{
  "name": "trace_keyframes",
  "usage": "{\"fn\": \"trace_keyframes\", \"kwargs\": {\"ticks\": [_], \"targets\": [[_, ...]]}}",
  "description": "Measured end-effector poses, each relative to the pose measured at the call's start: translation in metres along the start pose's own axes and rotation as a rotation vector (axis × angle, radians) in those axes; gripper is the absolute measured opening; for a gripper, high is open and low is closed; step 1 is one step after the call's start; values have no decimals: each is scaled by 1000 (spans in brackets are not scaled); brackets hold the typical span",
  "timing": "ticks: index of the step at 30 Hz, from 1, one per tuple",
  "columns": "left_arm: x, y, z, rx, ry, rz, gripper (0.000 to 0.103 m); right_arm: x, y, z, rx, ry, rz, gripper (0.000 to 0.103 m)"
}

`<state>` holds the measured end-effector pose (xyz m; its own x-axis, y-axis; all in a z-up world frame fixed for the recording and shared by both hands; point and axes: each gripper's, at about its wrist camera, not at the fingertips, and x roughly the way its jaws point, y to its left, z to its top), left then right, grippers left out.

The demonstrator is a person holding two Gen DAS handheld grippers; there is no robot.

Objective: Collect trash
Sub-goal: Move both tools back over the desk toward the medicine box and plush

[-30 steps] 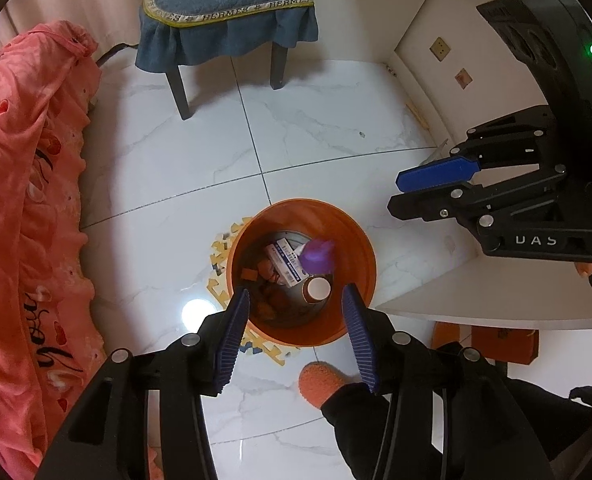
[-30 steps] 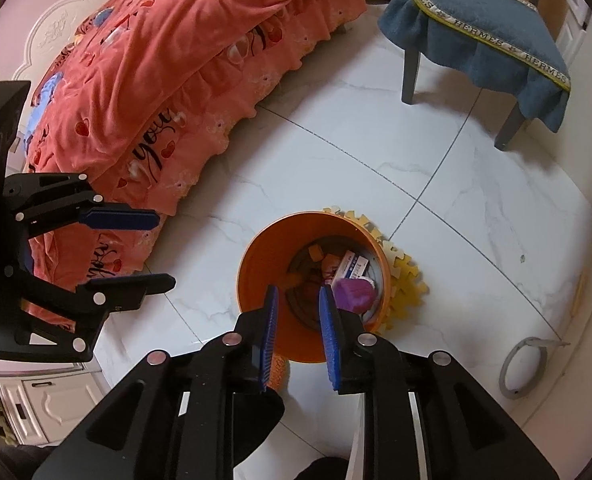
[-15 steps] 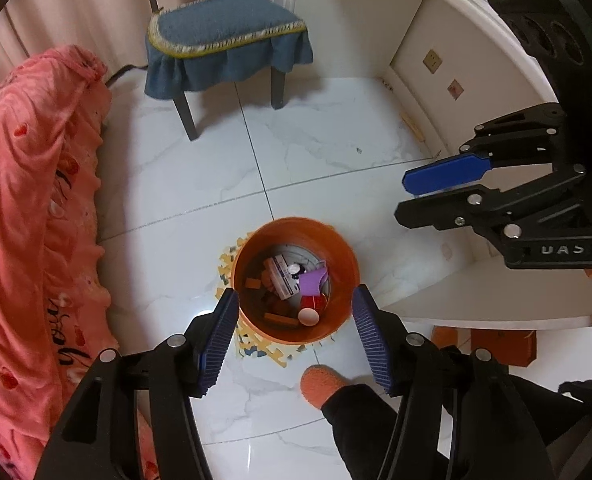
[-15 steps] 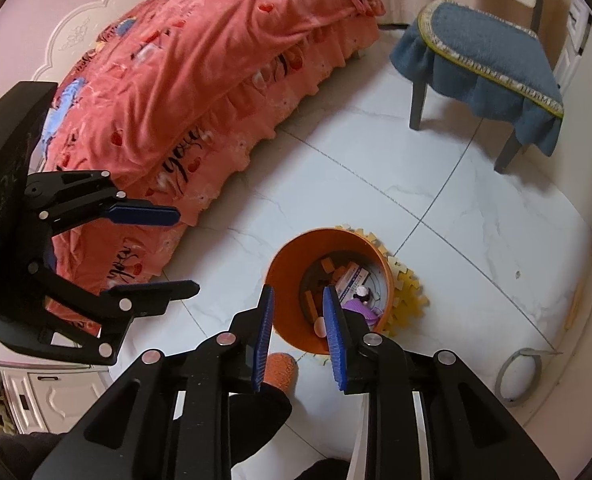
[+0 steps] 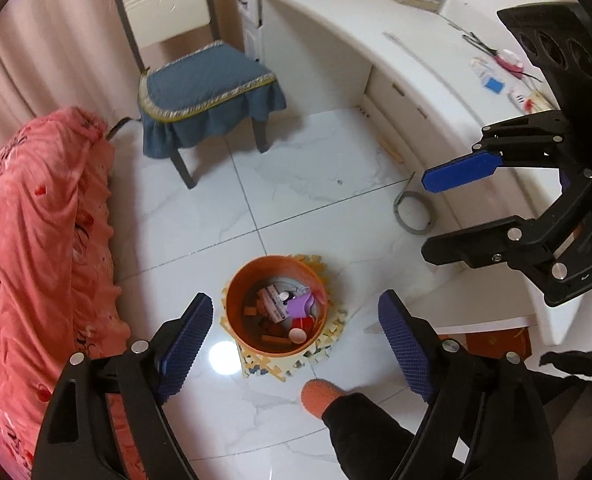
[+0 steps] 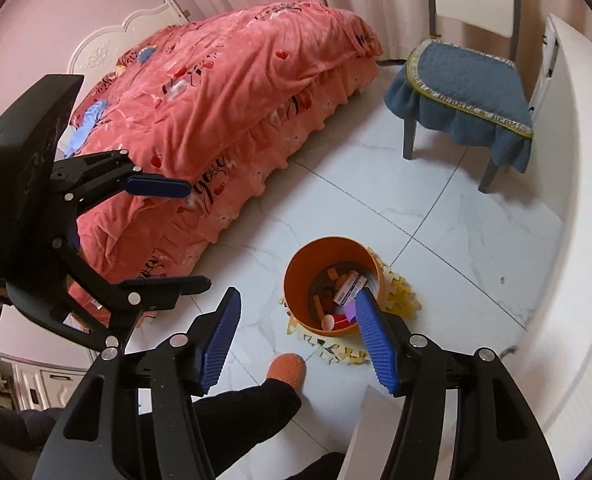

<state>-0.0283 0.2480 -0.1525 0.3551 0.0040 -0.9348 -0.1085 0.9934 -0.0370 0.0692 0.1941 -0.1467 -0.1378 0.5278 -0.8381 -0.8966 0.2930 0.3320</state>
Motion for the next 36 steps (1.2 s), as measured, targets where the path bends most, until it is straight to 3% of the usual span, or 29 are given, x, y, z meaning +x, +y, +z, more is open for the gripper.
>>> {"fn": "trace_keyframes", "kwargs": {"ticks": [3,11,16,24,36], "targets": [[-12,-9,2,18,-8,12,85,-28,0,-9,11,-29,5,75],[-53,-55,15,108,-67,19,91,-103,-10,-41,45,-123,-20,76],[-65,-90,28,181,-84,5,91,-145,-23,-67,80,-178,-69,83],[-72,-145,50,307,-108,-35,91,-210,-61,-120,191,-265,-150,85],[-68,-225,86,481,-143,-98,91,-270,-120,-187,347,-337,-257,85]]}}
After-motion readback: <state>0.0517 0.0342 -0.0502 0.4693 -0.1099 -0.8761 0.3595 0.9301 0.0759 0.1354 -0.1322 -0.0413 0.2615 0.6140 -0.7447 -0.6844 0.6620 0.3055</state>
